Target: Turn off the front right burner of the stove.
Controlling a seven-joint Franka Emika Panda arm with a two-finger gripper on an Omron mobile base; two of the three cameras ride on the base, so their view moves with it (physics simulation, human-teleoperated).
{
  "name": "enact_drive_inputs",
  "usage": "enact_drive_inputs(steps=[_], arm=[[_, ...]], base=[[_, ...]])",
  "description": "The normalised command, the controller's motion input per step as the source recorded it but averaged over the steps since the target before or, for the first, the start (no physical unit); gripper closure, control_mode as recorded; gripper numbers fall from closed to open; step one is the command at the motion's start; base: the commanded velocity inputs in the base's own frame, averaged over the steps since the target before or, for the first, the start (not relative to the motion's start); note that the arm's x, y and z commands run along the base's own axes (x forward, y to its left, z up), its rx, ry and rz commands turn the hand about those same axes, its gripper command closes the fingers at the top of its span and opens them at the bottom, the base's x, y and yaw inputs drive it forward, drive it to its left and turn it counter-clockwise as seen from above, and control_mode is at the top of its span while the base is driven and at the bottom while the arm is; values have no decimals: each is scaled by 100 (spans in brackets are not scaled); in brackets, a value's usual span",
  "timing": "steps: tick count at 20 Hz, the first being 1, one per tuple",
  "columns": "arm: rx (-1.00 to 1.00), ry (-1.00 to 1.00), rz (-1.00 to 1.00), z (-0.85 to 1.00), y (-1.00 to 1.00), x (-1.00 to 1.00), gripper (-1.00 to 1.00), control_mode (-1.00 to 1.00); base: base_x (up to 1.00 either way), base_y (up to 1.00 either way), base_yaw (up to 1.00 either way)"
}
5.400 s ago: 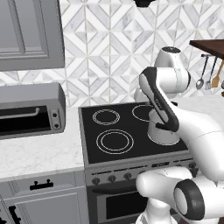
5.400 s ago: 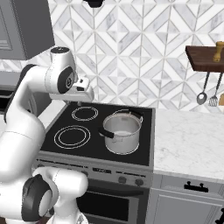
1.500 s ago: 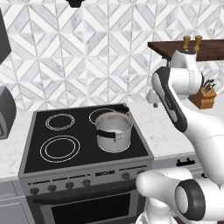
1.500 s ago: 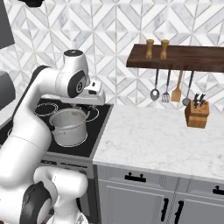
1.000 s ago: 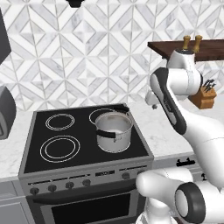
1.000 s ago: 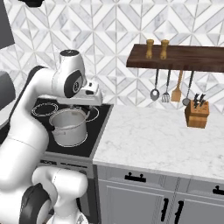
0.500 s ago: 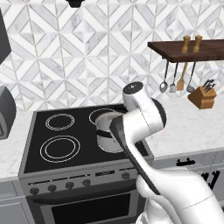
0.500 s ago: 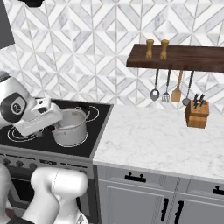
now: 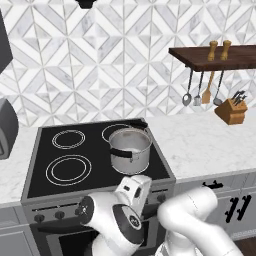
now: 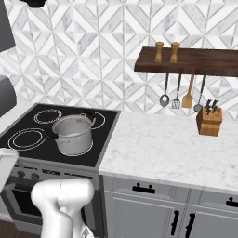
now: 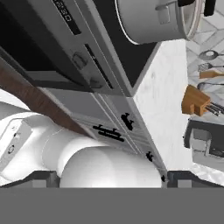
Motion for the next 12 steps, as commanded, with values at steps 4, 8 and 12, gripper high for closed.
enact_drive_inputs(steps=[4,8,12], arm=[[-33,-14,20,-69,100,-43,-100,-100],[-10,-35,6,-24,95,6,-100,-100],[0,-34,-3,-1,79,34,-100,-100]], base=[[0,0,0],[0,0,0],[0,0,0]])
